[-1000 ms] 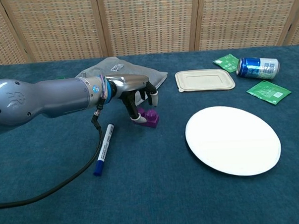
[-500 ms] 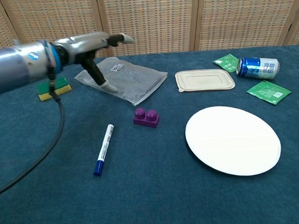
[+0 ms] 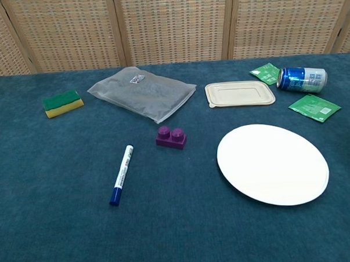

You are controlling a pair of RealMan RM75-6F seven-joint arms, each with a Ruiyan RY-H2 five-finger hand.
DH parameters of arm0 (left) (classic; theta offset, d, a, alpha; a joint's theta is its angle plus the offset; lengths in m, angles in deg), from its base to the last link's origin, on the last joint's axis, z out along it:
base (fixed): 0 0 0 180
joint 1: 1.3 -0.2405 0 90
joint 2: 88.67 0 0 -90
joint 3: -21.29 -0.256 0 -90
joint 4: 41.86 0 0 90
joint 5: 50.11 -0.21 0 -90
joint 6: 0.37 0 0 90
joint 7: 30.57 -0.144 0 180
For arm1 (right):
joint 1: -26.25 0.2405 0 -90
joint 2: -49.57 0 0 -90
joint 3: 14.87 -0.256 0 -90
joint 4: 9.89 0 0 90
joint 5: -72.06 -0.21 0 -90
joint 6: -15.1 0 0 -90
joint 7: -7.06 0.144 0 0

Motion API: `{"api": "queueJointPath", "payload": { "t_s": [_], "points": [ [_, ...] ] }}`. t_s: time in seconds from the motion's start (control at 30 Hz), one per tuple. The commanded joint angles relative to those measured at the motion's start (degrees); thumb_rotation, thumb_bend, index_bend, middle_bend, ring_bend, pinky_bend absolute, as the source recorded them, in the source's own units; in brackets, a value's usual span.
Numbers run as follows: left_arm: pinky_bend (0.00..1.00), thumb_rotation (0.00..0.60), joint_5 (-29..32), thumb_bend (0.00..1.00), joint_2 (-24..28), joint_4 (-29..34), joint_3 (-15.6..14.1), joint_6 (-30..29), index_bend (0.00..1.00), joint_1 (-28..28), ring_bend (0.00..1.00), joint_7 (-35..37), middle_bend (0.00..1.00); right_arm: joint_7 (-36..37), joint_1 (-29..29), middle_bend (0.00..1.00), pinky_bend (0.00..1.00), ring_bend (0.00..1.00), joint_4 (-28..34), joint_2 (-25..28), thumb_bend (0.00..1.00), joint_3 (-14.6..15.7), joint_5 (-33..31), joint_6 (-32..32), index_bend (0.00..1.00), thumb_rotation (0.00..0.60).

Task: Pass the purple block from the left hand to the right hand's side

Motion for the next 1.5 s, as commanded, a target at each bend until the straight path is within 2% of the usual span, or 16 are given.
{"api": "queueJointPath", "payload": {
  "t_s": [0.03,0.13,0.3,0.5,0.6,0.8,0.93,1.0,1.17,1.33,1.5],
  "points": [
    [0.00,0.600,-2.48,0.02,1.98,0.79,-1.99,-1.72,0.00,-3.27,0.00,3.53,0.00,-8.06,7.79,0.00,0.00,0.00,2.88,-4.33,0.00,-3.19,-9.18,7.97,0.02,0.600],
    [0.00,0.600,-3.62,0.02,3.15,0.87,-1.95,-1.53,0.00,-3.98,0.00,4.90,0.00,-12.17,11.90,0.00,0.00,0.00,3.85,-7.74,0.00,-4.32,-15.62,10.89,0.02,0.600],
    [0.00,0.600,-4.23,0.02,3.29,-0.01,-1.24,-1.43,0.00,-4.50,0.00,6.52,0.00,-17.59,16.95,0.00,0.00,0.00,3.14,-13.03,0.00,-5.25,-22.81,11.82,0.06,0.600],
    [0.00,0.600,-4.00,0.02,3.55,-1.21,-0.26,1.17,0.00,-4.28,0.00,7.85,0.00,-26.61,24.71,0.00,0.00,0.00,-1.76,-23.44,0.00,-5.53,-32.00,9.13,0.10,0.600],
    [0.00,0.600,-3.79,0.02,3.45,-1.91,0.20,2.41,0.00,-4.08,0.00,8.33,0.00,-30.67,29.31,0.00,0.00,0.00,-7.81,-30.40,0.00,-5.42,-36.01,8.91,0.12,0.600],
    [0.00,0.600,-3.70,0.02,3.41,-2.55,0.88,3.25,0.00,-4.27,0.00,8.96,0.00,-32.10,32.84,0.02,0.00,0.00,-15.18,-36.55,0.00,-5.47,-36.62,7.37,0.17,0.600],
    [0.00,0.600,-3.62,0.02,3.48,-2.87,1.37,4.02,0.00,-4.38,0.00,9.58,0.00,-31.82,34.45,0.10,0.00,0.01,-19.64,-39.86,0.00,-6.21,-37.15,6.71,0.00,0.600],
    [0.00,0.600,-3.67,0.02,3.47,-3.02,1.53,4.36,0.00,-4.43,0.00,9.75,0.00,-31.68,34.92,0.14,0.03,0.05,-20.78,-40.94,0.00,-6.63,-37.71,6.46,0.00,0.600],
    [0.00,0.600,-3.66,0.02,3.38,-3.13,1.93,4.98,0.00,-4.43,0.00,9.65,0.00,-31.66,36.08,0.19,0.20,0.12,-21.91,-43.03,0.00,-7.91,-39.71,6.42,0.00,0.600],
    [0.00,0.600,-3.93,0.02,3.36,-3.06,2.22,5.34,0.00,-4.54,0.00,9.65,0.00,-32.37,37.77,0.21,0.24,0.13,-23.16,-45.22,0.00,-9.07,-41.41,6.28,0.00,0.600],
    [0.00,0.600,-4.01,0.02,3.44,-3.08,2.43,5.58,0.00,-4.66,0.00,9.82,0.00,-32.38,38.83,0.22,0.24,0.14,-24.54,-46.71,0.00,-9.83,-41.92,6.08,0.00,0.600]
  ]
}}
